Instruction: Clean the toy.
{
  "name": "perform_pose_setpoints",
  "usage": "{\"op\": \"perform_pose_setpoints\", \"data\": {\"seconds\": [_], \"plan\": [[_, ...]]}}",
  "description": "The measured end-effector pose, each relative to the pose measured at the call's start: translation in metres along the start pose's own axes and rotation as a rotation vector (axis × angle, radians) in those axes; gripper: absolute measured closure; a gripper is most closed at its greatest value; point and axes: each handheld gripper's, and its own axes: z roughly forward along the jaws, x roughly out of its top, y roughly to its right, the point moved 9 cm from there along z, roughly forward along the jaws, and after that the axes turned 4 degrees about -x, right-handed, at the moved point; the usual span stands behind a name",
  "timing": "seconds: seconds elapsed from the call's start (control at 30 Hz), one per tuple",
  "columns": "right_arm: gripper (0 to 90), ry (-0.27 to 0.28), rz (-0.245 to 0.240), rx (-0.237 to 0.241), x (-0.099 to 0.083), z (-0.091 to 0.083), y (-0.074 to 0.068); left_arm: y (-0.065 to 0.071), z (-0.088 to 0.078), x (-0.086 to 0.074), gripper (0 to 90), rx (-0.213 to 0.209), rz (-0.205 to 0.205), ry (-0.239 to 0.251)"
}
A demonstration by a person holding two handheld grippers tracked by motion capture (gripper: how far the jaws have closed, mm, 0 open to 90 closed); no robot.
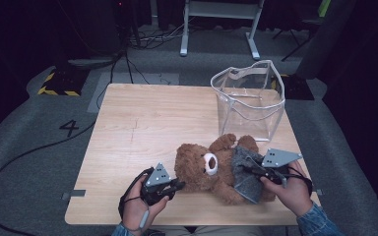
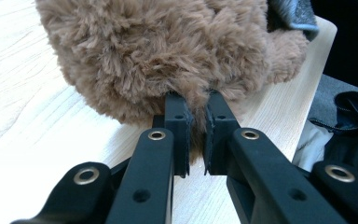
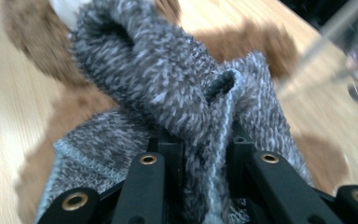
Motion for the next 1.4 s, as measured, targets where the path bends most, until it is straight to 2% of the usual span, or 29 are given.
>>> {"op": "perform_pose_setpoints", "data": {"seconds": [0.07,0.13,0.17,0.23,0.3,0.43,0.5,0.57,0.63,0.7,0.77,0.87,0.93,1.03,1.07,1.1,1.17,1.23,1.3,1.33,1.4], "plan": [[74.7,-0.024,0.027,-0.007,-0.014,-0.005,0.003,0.001,0.0,0.0,82.6,0.001,-0.001,-0.005],[74.7,-0.055,0.032,-0.01,-0.028,-0.008,0.005,0.0,0.0,-0.001,82.6,0.01,0.001,-0.014],[74.7,-0.079,0.049,-0.009,-0.036,-0.01,0.003,-0.001,0.0,-0.002,82.6,0.011,0.003,-0.017],[74.7,-0.114,0.039,0.004,-0.051,-0.012,-0.001,-0.002,-0.001,-0.003,82.6,0.014,-0.003,-0.018],[74.7,-0.138,0.05,0.01,-0.063,-0.015,-0.004,-0.003,-0.001,-0.003,82.6,0.014,-0.005,-0.011],[74.8,-0.174,0.052,-0.028,-0.083,-0.02,0.004,-0.002,-0.001,-0.003,82.6,0.012,-0.008,-0.012],[74.8,-0.211,0.071,-0.044,-0.095,-0.024,0.009,-0.002,-0.001,-0.003,82.6,0.012,-0.009,-0.015],[74.8,-0.238,0.067,-0.065,-0.103,-0.027,0.015,-0.003,-0.001,-0.003,82.5,0.017,-0.01,-0.011],[74.6,-0.258,0.083,-0.103,-0.109,-0.035,0.026,-0.004,-0.001,-0.004,82.4,0.021,-0.012,-0.014],[74.0,-0.249,0.107,-0.138,-0.109,-0.043,0.037,-0.005,-0.002,-0.004,82.3,0.022,-0.016,-0.013],[73.5,-0.218,0.131,-0.181,-0.107,-0.051,0.052,-0.005,-0.002,-0.004,82.2,0.024,-0.017,-0.012],[70.6,-0.164,0.211,-0.22,-0.104,-0.053,0.075,-0.006,-0.003,-0.005,82.2,0.028,-0.013,-0.016],[67.9,-0.143,0.244,-0.222,-0.106,-0.043,0.087,-0.005,-0.004,-0.004,82.2,0.028,-0.013,-0.011],[64.9,-0.16,0.29,-0.204,-0.114,-0.023,0.098,-0.005,-0.007,-0.004,82.2,0.031,-0.015,-0.003],[57.6,-0.161,0.313,-0.202,-0.117,-0.014,0.101,-0.006,-0.008,-0.004,82.2,0.034,-0.017,0.0],[45.8,-0.165,0.325,-0.219,-0.12,-0.007,0.106,-0.006,-0.008,-0.004,82.2,0.033,-0.019,0.001],[34.6,-0.174,0.332,-0.235,-0.123,-0.003,0.111,-0.007,-0.01,-0.004,82.2,0.037,-0.023,0.007],[29.2,-0.143,0.337,-0.258,-0.118,-0.005,0.114,-0.006,-0.01,-0.004,82.2,0.035,-0.025,0.011],[27.1,-0.088,0.321,-0.274,-0.103,-0.014,0.113,-0.006,-0.01,-0.005,82.2,0.04,-0.023,0.009],[27.0,-0.056,0.297,-0.277,-0.092,-0.02,0.111,-0.006,-0.01,-0.005,82.2,0.04,-0.022,0.01],[27.6,0.0,0.237,-0.241,-0.065,-0.027,0.097,-0.005,-0.011,-0.004,82.2,0.04,-0.014,0.014]]}}
